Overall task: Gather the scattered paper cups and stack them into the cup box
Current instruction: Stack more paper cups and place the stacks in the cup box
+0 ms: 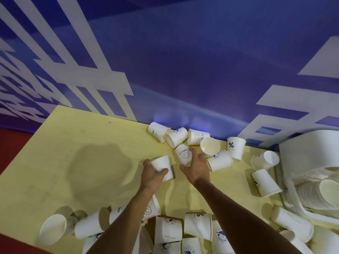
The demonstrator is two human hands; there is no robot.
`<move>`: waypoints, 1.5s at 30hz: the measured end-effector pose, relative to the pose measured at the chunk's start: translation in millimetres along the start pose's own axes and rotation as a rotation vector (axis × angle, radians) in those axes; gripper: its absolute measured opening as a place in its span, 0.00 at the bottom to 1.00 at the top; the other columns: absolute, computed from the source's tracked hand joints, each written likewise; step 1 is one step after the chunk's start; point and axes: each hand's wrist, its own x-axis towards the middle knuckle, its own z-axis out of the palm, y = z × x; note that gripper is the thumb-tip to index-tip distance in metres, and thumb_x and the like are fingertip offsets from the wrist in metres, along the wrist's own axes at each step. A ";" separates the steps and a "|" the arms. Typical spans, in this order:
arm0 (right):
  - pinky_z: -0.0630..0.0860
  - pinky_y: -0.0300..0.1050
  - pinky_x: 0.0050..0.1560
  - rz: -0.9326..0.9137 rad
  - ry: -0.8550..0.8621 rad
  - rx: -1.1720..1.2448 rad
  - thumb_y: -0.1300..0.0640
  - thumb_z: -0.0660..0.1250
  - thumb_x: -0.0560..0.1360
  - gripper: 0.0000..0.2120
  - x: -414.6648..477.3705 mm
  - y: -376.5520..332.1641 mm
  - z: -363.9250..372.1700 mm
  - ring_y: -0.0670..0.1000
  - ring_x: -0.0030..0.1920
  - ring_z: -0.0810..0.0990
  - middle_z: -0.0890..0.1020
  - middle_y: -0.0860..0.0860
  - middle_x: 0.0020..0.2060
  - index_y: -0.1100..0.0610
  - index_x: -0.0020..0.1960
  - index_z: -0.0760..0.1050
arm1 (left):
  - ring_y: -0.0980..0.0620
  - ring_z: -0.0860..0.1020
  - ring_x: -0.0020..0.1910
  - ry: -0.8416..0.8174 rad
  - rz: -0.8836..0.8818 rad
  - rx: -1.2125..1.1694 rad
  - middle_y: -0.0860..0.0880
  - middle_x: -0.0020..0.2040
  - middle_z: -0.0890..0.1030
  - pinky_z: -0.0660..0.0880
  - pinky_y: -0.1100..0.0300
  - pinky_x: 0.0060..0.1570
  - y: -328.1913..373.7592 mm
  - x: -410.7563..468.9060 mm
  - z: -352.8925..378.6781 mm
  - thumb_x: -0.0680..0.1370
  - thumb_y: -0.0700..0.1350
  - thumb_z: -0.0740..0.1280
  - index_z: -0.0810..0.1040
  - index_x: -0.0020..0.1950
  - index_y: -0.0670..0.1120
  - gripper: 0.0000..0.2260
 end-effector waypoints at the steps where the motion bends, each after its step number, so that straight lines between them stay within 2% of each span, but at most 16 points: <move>1: 0.73 0.52 0.62 -0.002 -0.005 0.023 0.48 0.74 0.69 0.37 -2.5 0.9 -2.1 0.60 0.60 0.74 0.72 0.56 0.62 0.51 0.73 0.64 | 0.46 0.77 0.58 -0.001 -0.004 -0.020 0.45 0.62 0.78 0.75 0.52 0.60 -0.1 -0.8 -2.5 0.71 0.44 0.75 0.51 0.77 0.43 0.43; 4: 0.74 0.52 0.63 -0.008 0.012 0.120 0.50 0.76 0.67 0.40 -15.9 6.6 -12.5 0.59 0.63 0.73 0.72 0.56 0.65 0.55 0.73 0.61 | 0.45 0.78 0.57 -0.012 -0.004 -0.051 0.44 0.60 0.79 0.75 0.51 0.58 4.3 -12.9 -5.4 0.71 0.43 0.75 0.49 0.78 0.44 0.45; 8: 0.72 0.48 0.62 -0.002 -0.003 0.252 0.52 0.79 0.67 0.40 -35.7 18.8 -34.5 0.54 0.64 0.73 0.72 0.52 0.66 0.54 0.72 0.62 | 0.46 0.79 0.55 -0.067 0.010 -0.051 0.47 0.58 0.79 0.77 0.51 0.54 12.1 -36.7 1.1 0.70 0.43 0.76 0.56 0.74 0.44 0.39; 11: 0.74 0.50 0.63 0.017 0.019 0.307 0.50 0.81 0.65 0.41 -48.4 32.6 -55.9 0.53 0.63 0.73 0.74 0.50 0.64 0.52 0.71 0.64 | 0.48 0.80 0.54 -0.107 0.050 -0.047 0.48 0.58 0.79 0.78 0.46 0.55 20.8 -49.3 9.3 0.62 0.50 0.75 0.65 0.67 0.48 0.37; 13: 0.75 0.51 0.62 0.032 0.037 0.328 0.48 0.81 0.64 0.40 -57.7 44.6 -72.8 0.52 0.62 0.74 0.75 0.49 0.63 0.51 0.70 0.66 | 0.49 0.80 0.54 -0.138 0.084 -0.028 0.49 0.58 0.79 0.78 0.46 0.55 30.4 -58.4 17.5 0.60 0.51 0.75 0.67 0.65 0.48 0.35; 18: 0.76 0.47 0.58 0.069 0.138 0.388 0.44 0.79 0.63 0.40 -83.4 80.8 -127.6 0.50 0.60 0.77 0.77 0.47 0.62 0.52 0.71 0.68 | 0.49 0.79 0.54 -0.214 0.157 0.028 0.50 0.57 0.78 0.78 0.47 0.55 63.3 -90.9 50.3 0.68 0.45 0.76 0.67 0.65 0.48 0.29; 21: 0.75 0.44 0.56 0.103 0.213 0.415 0.47 0.80 0.65 0.38 -99.6 104.9 -165.7 0.48 0.57 0.76 0.76 0.45 0.59 0.51 0.70 0.67 | 0.49 0.79 0.54 -0.286 0.211 0.067 0.50 0.58 0.78 0.78 0.48 0.53 82.7 -110.3 82.6 0.71 0.44 0.75 0.66 0.67 0.49 0.29; 23: 0.79 0.38 0.48 0.140 0.279 0.462 0.50 0.81 0.66 0.34 -111.3 122.9 -192.2 0.45 0.52 0.78 0.79 0.45 0.55 0.50 0.66 0.69 | 0.49 0.79 0.54 -0.331 0.279 0.099 0.50 0.59 0.77 0.78 0.48 0.54 95.7 -126.7 108.5 0.71 0.44 0.76 0.67 0.67 0.49 0.28; 25: 0.75 0.33 0.43 0.158 0.332 0.458 0.50 0.81 0.66 0.31 -122.0 141.4 -217.2 0.45 0.50 0.78 0.79 0.45 0.52 0.49 0.63 0.70 | 0.49 0.79 0.54 -0.371 0.333 0.125 0.50 0.59 0.77 0.77 0.48 0.56 108.3 -144.4 136.6 0.70 0.45 0.76 0.69 0.66 0.48 0.27; 28: 0.73 0.41 0.50 0.166 0.397 0.460 0.48 0.81 0.65 0.30 -137.6 168.1 -247.6 0.47 0.52 0.78 0.79 0.45 0.53 0.48 0.62 0.71 | 0.51 0.78 0.54 -0.420 0.384 0.168 0.52 0.58 0.77 0.76 0.54 0.54 124.4 -172.4 174.4 0.70 0.45 0.76 0.69 0.65 0.49 0.26; 30: 0.73 0.40 0.49 0.181 0.437 0.468 0.48 0.81 0.65 0.30 -147.9 188.6 -265.1 0.47 0.52 0.78 0.79 0.45 0.54 0.51 0.63 0.73 | 0.51 0.77 0.54 -0.464 0.414 0.191 0.52 0.57 0.76 0.73 0.58 0.52 130.2 -188.9 198.4 0.71 0.44 0.75 0.69 0.65 0.49 0.25; 32: 0.75 0.38 0.48 0.190 0.481 0.489 0.47 0.81 0.64 0.31 -156.1 209.2 -279.3 0.45 0.53 0.79 0.81 0.44 0.54 0.52 0.63 0.75 | 0.52 0.77 0.53 -0.501 0.432 0.202 0.52 0.58 0.77 0.73 0.59 0.51 133.5 -200.9 218.1 0.71 0.43 0.75 0.70 0.65 0.48 0.25; 35: 0.79 0.44 0.53 0.222 0.556 0.569 0.45 0.80 0.64 0.30 -167.4 233.4 -302.2 0.45 0.54 0.80 0.81 0.44 0.54 0.50 0.63 0.74 | 0.52 0.78 0.54 -0.537 0.454 0.210 0.52 0.58 0.77 0.76 0.56 0.53 136.6 -215.8 242.5 0.69 0.44 0.76 0.70 0.65 0.50 0.27; 38: 0.79 0.46 0.55 0.214 0.609 0.631 0.45 0.79 0.66 0.28 -172.8 250.2 -322.5 0.45 0.54 0.80 0.81 0.43 0.54 0.48 0.62 0.73 | 0.53 0.79 0.53 -0.546 0.473 0.232 0.54 0.56 0.77 0.76 0.59 0.50 138.9 -228.5 257.2 0.69 0.45 0.77 0.69 0.63 0.52 0.26; 41: 0.79 0.53 0.59 0.228 0.673 0.603 0.44 0.78 0.65 0.30 -174.4 264.8 -338.0 0.48 0.56 0.80 0.80 0.45 0.56 0.47 0.63 0.72 | 0.54 0.79 0.52 -0.550 0.497 0.250 0.54 0.55 0.77 0.74 0.62 0.45 138.5 -237.4 263.9 0.70 0.45 0.77 0.70 0.63 0.51 0.25; 45: 0.77 0.55 0.62 0.257 0.680 0.543 0.43 0.78 0.65 0.35 -169.9 279.9 -342.1 0.49 0.60 0.78 0.76 0.46 0.62 0.48 0.68 0.71 | 0.53 0.79 0.52 -0.545 0.508 0.279 0.54 0.56 0.77 0.76 0.62 0.45 133.6 -243.5 267.1 0.70 0.44 0.77 0.70 0.63 0.50 0.25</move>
